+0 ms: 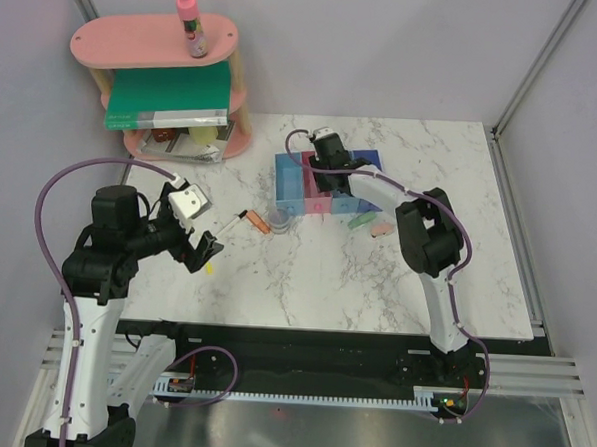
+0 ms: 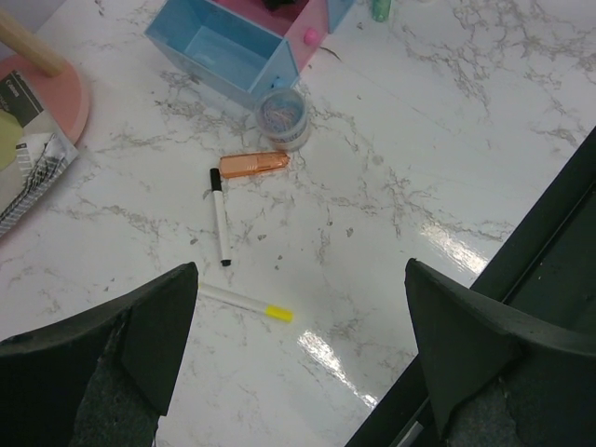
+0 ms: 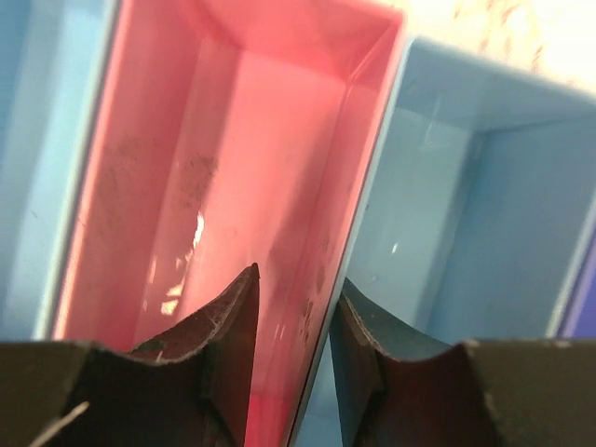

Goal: Sort the stationery into containers
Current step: Move the scissors to the center of the board, then pick up the stationery from the center of the board.

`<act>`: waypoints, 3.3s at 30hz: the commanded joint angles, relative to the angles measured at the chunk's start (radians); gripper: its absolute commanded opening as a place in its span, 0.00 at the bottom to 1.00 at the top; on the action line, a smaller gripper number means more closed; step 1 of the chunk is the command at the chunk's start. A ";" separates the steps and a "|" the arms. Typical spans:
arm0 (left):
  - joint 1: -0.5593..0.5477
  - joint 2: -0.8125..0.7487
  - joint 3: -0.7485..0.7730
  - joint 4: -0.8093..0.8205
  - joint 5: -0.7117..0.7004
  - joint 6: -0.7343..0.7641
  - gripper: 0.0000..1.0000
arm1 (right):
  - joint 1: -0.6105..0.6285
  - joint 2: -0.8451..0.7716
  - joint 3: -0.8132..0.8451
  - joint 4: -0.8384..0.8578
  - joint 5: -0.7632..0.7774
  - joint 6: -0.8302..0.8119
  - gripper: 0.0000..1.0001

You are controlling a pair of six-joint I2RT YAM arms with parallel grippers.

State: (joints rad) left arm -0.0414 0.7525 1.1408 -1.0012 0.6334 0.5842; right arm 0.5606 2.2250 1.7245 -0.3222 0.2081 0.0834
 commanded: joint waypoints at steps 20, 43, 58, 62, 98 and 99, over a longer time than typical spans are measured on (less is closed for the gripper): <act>0.000 0.001 0.000 0.009 0.012 -0.047 0.98 | 0.007 0.205 0.320 -0.063 0.332 0.289 0.43; 0.000 0.030 0.001 0.007 0.034 -0.052 0.97 | 0.021 0.194 0.432 -0.170 0.424 0.420 0.45; -0.011 0.142 -0.153 0.214 -0.164 -0.214 0.95 | 0.032 -0.165 0.134 -0.078 0.297 0.015 0.92; -0.052 0.197 -0.180 0.297 -0.210 -0.273 0.96 | 0.030 -0.316 -0.029 -0.063 0.272 -0.147 0.98; -0.482 0.854 -0.105 0.892 -0.601 -0.340 0.99 | -0.320 -1.028 -0.646 -0.071 -0.049 -0.406 0.98; -0.482 0.863 -0.108 0.898 -0.600 -0.339 0.99 | -0.320 -1.028 -0.646 -0.074 -0.052 -0.402 0.98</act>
State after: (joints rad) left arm -0.5232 1.5936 0.9989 -0.1925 0.0105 0.1978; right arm 0.2485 1.2171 1.0718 -0.4000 0.1875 -0.3420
